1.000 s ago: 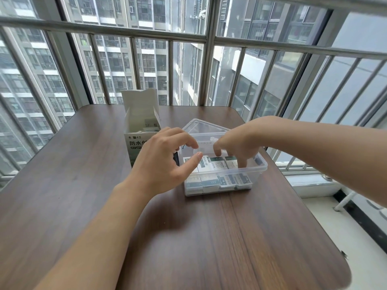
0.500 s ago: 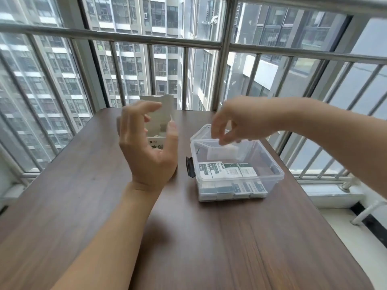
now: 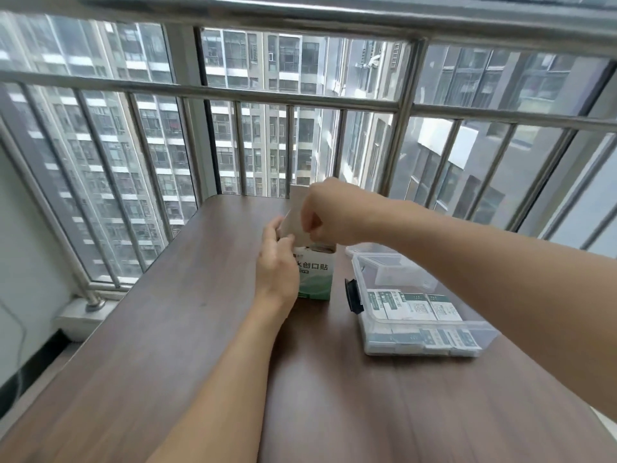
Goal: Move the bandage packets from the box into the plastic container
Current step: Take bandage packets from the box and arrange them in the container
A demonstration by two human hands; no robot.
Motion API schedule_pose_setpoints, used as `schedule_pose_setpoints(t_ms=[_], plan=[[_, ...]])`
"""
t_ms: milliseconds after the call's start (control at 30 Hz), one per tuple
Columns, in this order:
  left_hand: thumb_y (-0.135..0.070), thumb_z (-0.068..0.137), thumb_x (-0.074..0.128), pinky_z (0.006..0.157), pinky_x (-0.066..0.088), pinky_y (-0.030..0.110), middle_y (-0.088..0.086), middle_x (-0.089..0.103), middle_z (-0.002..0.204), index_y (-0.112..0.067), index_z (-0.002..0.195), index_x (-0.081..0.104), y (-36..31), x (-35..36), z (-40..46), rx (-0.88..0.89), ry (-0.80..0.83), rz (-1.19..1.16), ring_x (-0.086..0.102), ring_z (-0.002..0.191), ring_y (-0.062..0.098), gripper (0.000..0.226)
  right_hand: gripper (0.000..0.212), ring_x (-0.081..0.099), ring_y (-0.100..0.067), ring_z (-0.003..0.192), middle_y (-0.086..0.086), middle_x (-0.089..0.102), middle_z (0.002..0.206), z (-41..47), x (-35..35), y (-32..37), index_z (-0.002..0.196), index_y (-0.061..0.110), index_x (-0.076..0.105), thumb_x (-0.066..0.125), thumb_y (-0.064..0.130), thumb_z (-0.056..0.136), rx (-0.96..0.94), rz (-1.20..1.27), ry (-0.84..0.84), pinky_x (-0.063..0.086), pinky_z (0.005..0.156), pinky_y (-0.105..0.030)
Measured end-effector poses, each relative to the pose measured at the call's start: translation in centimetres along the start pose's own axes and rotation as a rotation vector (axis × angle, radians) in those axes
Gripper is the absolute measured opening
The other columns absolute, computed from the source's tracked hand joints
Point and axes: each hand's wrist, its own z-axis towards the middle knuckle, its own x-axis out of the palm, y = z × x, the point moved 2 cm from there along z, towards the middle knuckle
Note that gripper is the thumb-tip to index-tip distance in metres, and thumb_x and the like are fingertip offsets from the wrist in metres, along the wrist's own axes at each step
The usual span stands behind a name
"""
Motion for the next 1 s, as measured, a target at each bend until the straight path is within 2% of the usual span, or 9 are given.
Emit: schedule_pose_setpoints(t_ms=[167,267,367,433,567,700,767,900,1000], plan=[[-0.036,0.089,0.034,0.087,0.05,0.039,0.001,0.068,0.106,-0.026,0.128,0.058,-0.4,0.5,-0.9,0.061,-0.009,0.003,0.063,0.097,0.02,0.046,0.007,0.069,-0.012,0.08,0.007,0.072,0.079,0.1,-0.2,-0.3,0.091,0.012,0.08,0.076,0.01,0.086,0.043,0.153,0.088,0.054,0.07,-0.019],[-0.024,0.098,0.037,0.073,0.048,0.027,-0.002,0.066,0.094,-0.029,0.118,0.059,-0.2,0.5,-0.7,0.054,-0.006,-0.012,0.062,0.085,0.012,0.03,0.004,0.065,-0.007,0.074,0.014,0.066,0.071,0.3,0.3,-0.5,0.084,0.016,0.079,0.08,0.013,0.084,0.033,0.169,0.118,0.046,0.063,-0.014],[-0.006,0.1,0.036,0.055,0.043,0.013,0.0,0.062,0.087,-0.028,0.113,0.057,-0.4,0.5,-0.8,0.048,0.001,-0.018,0.055,0.061,-0.006,0.034,0.004,0.066,-0.009,0.074,0.011,0.068,0.071,0.3,0.7,-0.6,0.081,0.015,0.08,0.08,0.011,0.083,0.021,0.138,0.12,0.047,0.064,-0.015],[-0.004,0.097,0.037,0.052,0.043,0.015,-0.001,0.062,0.084,-0.021,0.12,0.057,-0.4,0.5,-0.8,0.043,0.009,-0.042,0.053,0.056,-0.005,0.035,0.007,0.066,-0.011,0.075,0.01,0.068,0.073,0.3,0.7,-0.5,0.083,0.015,0.08,0.077,0.01,0.085,0.014,0.107,0.109,0.048,0.063,-0.016],[-0.015,0.083,0.04,0.059,0.046,0.035,0.004,0.064,0.084,-0.025,0.117,0.059,-0.5,0.6,-0.6,0.005,0.011,-0.125,0.058,0.067,0.015,0.04,0.016,0.07,-0.035,0.082,-0.014,0.074,0.085,0.8,0.7,-0.5,0.082,0.005,0.078,0.064,-0.004,0.079,0.01,0.009,0.063,0.06,0.069,-0.038],[0.003,0.095,0.043,0.052,0.049,0.022,0.011,0.064,0.094,-0.011,0.123,0.056,-0.6,0.5,-0.3,-0.04,0.005,-0.138,0.063,0.073,0.019,0.035,0.028,0.066,-0.025,0.078,0.001,0.067,0.084,0.6,0.6,-0.1,0.084,0.022,0.077,0.067,-0.003,0.078,0.003,-0.072,0.094,0.053,0.057,-0.03],[0.004,0.095,0.048,0.052,0.051,0.02,0.012,0.065,0.099,-0.011,0.12,0.057,-0.7,0.6,-0.2,-0.049,0.014,-0.148,0.065,0.076,0.019,0.03,0.029,0.064,-0.023,0.077,0.001,0.068,0.088,0.5,0.5,0.4,0.089,0.027,0.078,0.067,0.002,0.08,-0.028,-0.127,0.084,0.055,0.06,-0.03],[0.002,0.091,0.057,0.056,0.054,0.024,0.02,0.068,0.114,-0.02,0.109,0.059,-0.5,0.6,0.1,-0.083,0.006,-0.202,0.068,0.09,0.028,0.029,0.039,0.062,-0.024,0.077,0.001,0.067,0.087,0.1,0.4,0.9,0.093,0.041,0.075,0.064,0.005,0.085,-0.079,-0.134,0.116,0.058,0.063,-0.034],[-0.005,0.082,0.066,0.065,0.058,0.033,0.02,0.069,0.116,-0.023,0.108,0.059,-0.2,0.7,0.4,-0.087,0.005,-0.232,0.071,0.101,0.036,0.032,0.033,0.056,-0.021,0.074,0.004,0.06,0.086,-0.2,0.2,1.0,0.09,0.041,0.072,0.063,0.009,0.091,-0.094,-0.129,0.149,0.055,0.064,-0.034]])
